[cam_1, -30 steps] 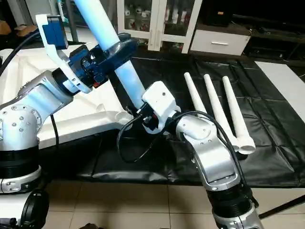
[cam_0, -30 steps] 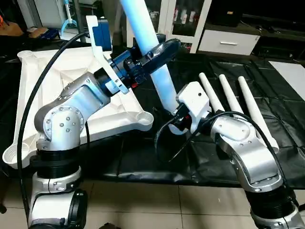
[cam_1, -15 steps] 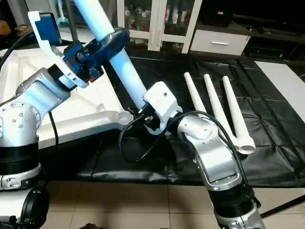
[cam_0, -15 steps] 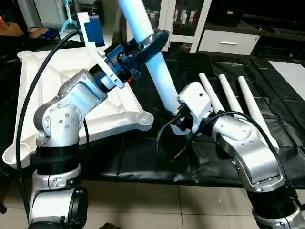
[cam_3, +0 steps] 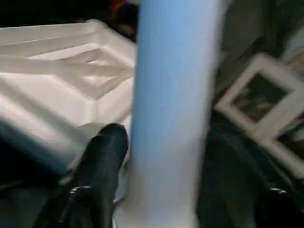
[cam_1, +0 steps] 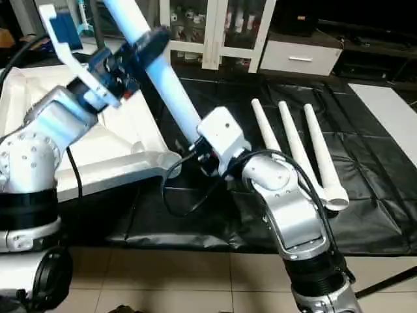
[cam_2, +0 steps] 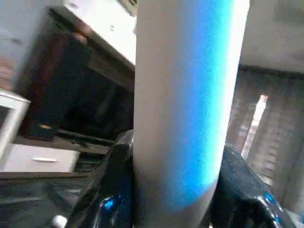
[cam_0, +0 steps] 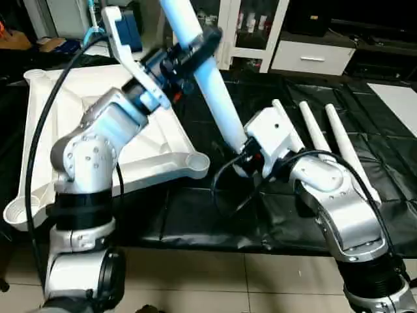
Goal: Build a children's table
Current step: Pick table leg
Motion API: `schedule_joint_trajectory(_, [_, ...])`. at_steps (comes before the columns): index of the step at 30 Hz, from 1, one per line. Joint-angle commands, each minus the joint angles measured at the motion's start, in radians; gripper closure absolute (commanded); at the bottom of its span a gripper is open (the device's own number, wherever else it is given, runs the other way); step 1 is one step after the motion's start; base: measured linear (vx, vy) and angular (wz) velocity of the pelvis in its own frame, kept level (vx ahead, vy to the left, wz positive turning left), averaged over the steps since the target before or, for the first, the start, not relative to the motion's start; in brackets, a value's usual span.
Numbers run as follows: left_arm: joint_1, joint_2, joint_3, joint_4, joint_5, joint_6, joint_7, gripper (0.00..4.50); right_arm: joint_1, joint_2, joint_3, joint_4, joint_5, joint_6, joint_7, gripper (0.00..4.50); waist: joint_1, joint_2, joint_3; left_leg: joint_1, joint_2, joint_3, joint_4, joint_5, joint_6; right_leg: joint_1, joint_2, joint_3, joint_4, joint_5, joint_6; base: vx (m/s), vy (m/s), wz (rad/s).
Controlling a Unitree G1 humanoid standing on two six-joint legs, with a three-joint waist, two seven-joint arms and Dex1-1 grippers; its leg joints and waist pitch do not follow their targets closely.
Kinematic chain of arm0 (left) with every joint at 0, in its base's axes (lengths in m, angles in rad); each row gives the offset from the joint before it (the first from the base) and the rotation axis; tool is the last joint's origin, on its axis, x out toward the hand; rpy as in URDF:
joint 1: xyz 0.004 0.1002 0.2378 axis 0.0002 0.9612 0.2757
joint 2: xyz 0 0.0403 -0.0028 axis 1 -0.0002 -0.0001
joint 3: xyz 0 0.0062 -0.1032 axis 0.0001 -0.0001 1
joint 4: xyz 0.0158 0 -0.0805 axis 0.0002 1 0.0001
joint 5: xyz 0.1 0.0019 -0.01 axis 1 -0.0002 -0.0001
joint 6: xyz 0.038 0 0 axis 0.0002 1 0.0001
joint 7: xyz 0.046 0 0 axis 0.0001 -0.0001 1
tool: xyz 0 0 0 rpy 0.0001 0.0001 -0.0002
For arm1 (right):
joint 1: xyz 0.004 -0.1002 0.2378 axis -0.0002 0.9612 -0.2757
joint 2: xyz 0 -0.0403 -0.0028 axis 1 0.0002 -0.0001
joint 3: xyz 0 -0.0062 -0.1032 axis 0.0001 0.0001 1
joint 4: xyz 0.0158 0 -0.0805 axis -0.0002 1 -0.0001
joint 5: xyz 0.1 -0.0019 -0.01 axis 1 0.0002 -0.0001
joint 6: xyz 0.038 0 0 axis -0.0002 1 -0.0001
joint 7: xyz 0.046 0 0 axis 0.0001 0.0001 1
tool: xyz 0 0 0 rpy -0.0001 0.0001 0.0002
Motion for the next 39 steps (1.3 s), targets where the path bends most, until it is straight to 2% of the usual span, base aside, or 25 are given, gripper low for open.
schedule_joint_trajectory(1, [-0.040, -0.014, 0.028, 0.041, 0.056, -0.032, 0.117, 2.82, -0.031, 0.015, -0.003, -0.021, -0.034, -0.043, -0.047, 1.37, -0.003, 0.021, -0.068, 0.029, 0.033, -0.013, -0.077, -0.155, -0.087, 0.038, -0.053, 0.034, -0.069, 0.013, -0.180, 0.000, 0.000, 0.00])
schedule_joint_trajectory(3, [-0.057, -0.023, 0.047, 0.059, 0.072, -0.046, 0.176, 2.82, -0.028, 0.027, 0.010, -0.041, -0.036, -0.047, -0.057, 1.37, -0.001, 0.021, -0.068, 0.028, 0.034, -0.014, -0.076, -0.150, -0.082, 0.040, -0.055, 0.035, -0.069, 0.020, -0.175, 0.000, 0.000, 0.00])
schedule_joint_trajectory(5, [-0.078, -0.038, 0.077, 0.071, 0.053, -0.038, 0.233, 2.82, -0.017, 0.029, 0.044, -0.058, -0.048, -0.055, -0.057, 1.37, -0.001, 0.022, -0.071, 0.028, 0.034, -0.016, -0.074, -0.118, -0.078, 0.042, -0.053, 0.033, -0.063, 0.077, -0.181, 0.000, 0.000, 0.00])
schedule_joint_trajectory(7, [-0.085, -0.041, 0.084, 0.076, 0.051, -0.035, 0.253, 2.82, -0.011, 0.018, 0.072, -0.056, -0.071, -0.065, -0.056, 1.37, 0.000, 0.022, -0.070, 0.028, 0.033, -0.014, -0.074, -0.120, -0.075, 0.042, -0.053, 0.032, -0.064, 0.085, -0.185, 0.000, 0.000, 0.00])
schedule_joint_trajectory(13, [-0.088, -0.054, 0.089, 0.073, 0.041, -0.017, 0.276, 2.82, -0.004, 0.016, 0.116, -0.038, -0.123, -0.097, -0.078, 1.37, 0.004, 0.022, -0.068, 0.029, 0.034, -0.014, -0.076, -0.154, -0.085, 0.038, -0.054, 0.034, -0.067, 0.035, -0.181, 0.000, 0.000, 0.00])
schedule_joint_trajectory(19, [-0.106, -0.072, 0.114, 0.085, 0.036, 0.014, 0.354, 2.82, -0.009, 0.011, 0.136, -0.021, -0.180, -0.116, -0.115, 1.37, 0.001, 0.020, -0.067, 0.027, 0.032, -0.015, -0.076, -0.155, -0.088, 0.039, -0.054, 0.034, -0.068, 0.031, -0.172, 0.000, 0.000, 0.00])
schedule_joint_trajectory(23, [-0.129, -0.091, 0.154, 0.097, 0.010, 0.062, 0.459, 2.82, -0.017, 0.007, 0.145, -0.011, -0.218, -0.137, -0.148, 1.37, 0.000, 0.018, -0.068, 0.028, 0.031, -0.015, -0.073, -0.146, -0.087, 0.040, -0.053, 0.034, -0.067, 0.043, -0.172, 0.000, 0.000, 0.00])
schedule_joint_trajectory(29, [-0.146, -0.115, 0.196, 0.104, -0.002, 0.087, 0.577, 2.82, -0.018, 0.008, 0.156, -0.012, -0.222, -0.161, -0.137, 1.37, 0.000, 0.015, -0.068, 0.027, 0.031, -0.015, -0.073, -0.156, -0.075, 0.040, -0.053, 0.034, -0.069, 0.029, -0.168, 0.000, 0.000, 0.00])
schedule_joint_trajectory(34, [-0.162, -0.130, 0.233, 0.115, -0.003, 0.109, 0.673, 2.82, 0.008, -0.024, 0.210, -0.021, -0.243, -0.188, -0.097, 1.37, 0.000, 0.014, -0.068, 0.026, 0.032, -0.015, -0.071, -0.145, -0.070, 0.040, -0.052, 0.033, -0.067, 0.043, -0.167, 0.000, 0.000, 0.00])
schedule_joint_trajectory(36, [-0.165, -0.134, 0.242, 0.111, -0.010, 0.119, 0.688, 2.82, 0.004, -0.019, 0.207, -0.012, -0.257, -0.186, -0.116, 1.37, 0.001, 0.009, -0.067, 0.025, 0.031, -0.014, -0.071, -0.146, -0.063, 0.040, -0.053, 0.033, -0.070, 0.034, -0.168, 0.000, 0.000, 0.00])
schedule_joint_trajectory(39, [-0.167, -0.139, 0.245, 0.103, -0.024, 0.129, 0.693, 2.82, -0.005, -0.014, 0.199, 0.000, -0.264, -0.182, -0.130, 1.37, 0.001, 0.009, -0.067, 0.026, 0.031, -0.014, -0.071, -0.146, -0.060, 0.038, -0.053, 0.034, -0.070, 0.015, -0.168, 0.000, 0.000, 0.00])
